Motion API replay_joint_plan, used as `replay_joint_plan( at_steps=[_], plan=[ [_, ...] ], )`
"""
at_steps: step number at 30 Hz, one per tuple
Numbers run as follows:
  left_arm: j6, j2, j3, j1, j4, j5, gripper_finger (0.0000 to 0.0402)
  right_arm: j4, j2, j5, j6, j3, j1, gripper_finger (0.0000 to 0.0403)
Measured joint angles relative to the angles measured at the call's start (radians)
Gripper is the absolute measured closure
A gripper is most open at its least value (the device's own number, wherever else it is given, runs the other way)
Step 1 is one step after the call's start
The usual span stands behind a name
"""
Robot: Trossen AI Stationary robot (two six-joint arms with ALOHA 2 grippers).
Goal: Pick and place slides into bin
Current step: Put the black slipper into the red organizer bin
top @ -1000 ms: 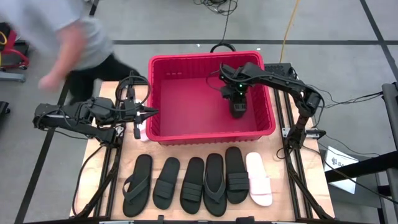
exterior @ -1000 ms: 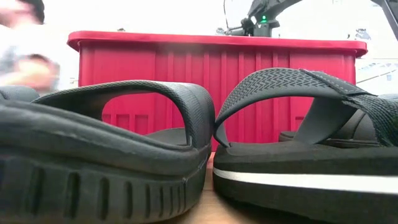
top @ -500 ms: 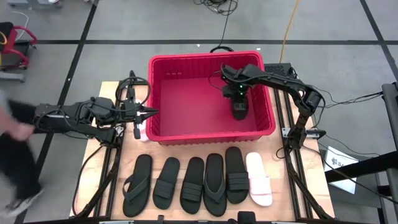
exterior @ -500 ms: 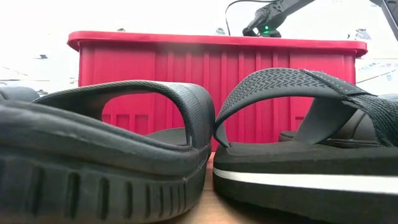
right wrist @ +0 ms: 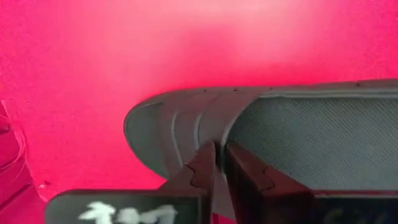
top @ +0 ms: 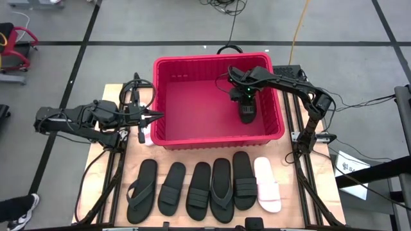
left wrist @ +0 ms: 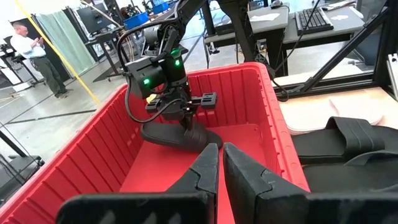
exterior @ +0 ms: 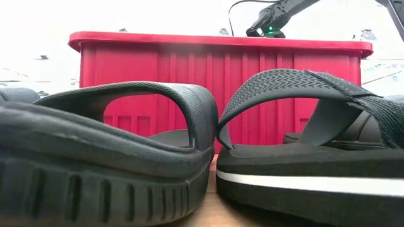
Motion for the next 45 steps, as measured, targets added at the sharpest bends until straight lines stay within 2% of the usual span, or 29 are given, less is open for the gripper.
replay_joint_plan(
  at_steps=[7,15,19,23,29,33,37,41,45],
  plan=[
    [0.0,0.0,0.0,0.0,0.0,0.001,0.0376,0.008,0.0,0.097,-0.003,0.0,0.0,0.035],
    [0.0,0.0,0.0,0.0,0.0,0.001,0.0376,0.015,-0.003,0.093,0.001,0.0,0.004,0.0305],
    [-0.004,0.0,0.0,0.0,-0.001,0.001,0.0376,0.037,-0.035,0.131,0.004,0.0,0.028,0.0298],
    [-0.022,0.0,-0.001,0.0,0.0,-0.013,0.0376,0.079,-0.114,0.153,0.009,0.0,0.073,0.032],
    [-0.069,0.0,-0.001,0.0,-0.001,-0.07,0.0376,0.146,-0.284,0.146,0.094,0.001,0.177,0.0394],
    [-0.185,0.0,-0.001,-0.003,-0.016,-0.069,0.0376,0.189,-0.389,0.146,0.141,0.002,0.268,0.0397],
    [-0.345,0.0,-0.001,-0.022,-0.101,-0.041,0.0376,0.185,-0.475,0.144,0.15,0.002,0.36,0.04],
    [-0.497,0.0,-0.001,-0.054,-0.2,0.03,0.0376,0.177,-0.54,0.145,0.187,0.002,0.43,0.0402],
    [-0.57,0.0,-0.001,-0.097,-0.26,0.112,0.0376,0.15,-0.58,0.143,0.224,0.002,0.493,0.0402]
  ],
)
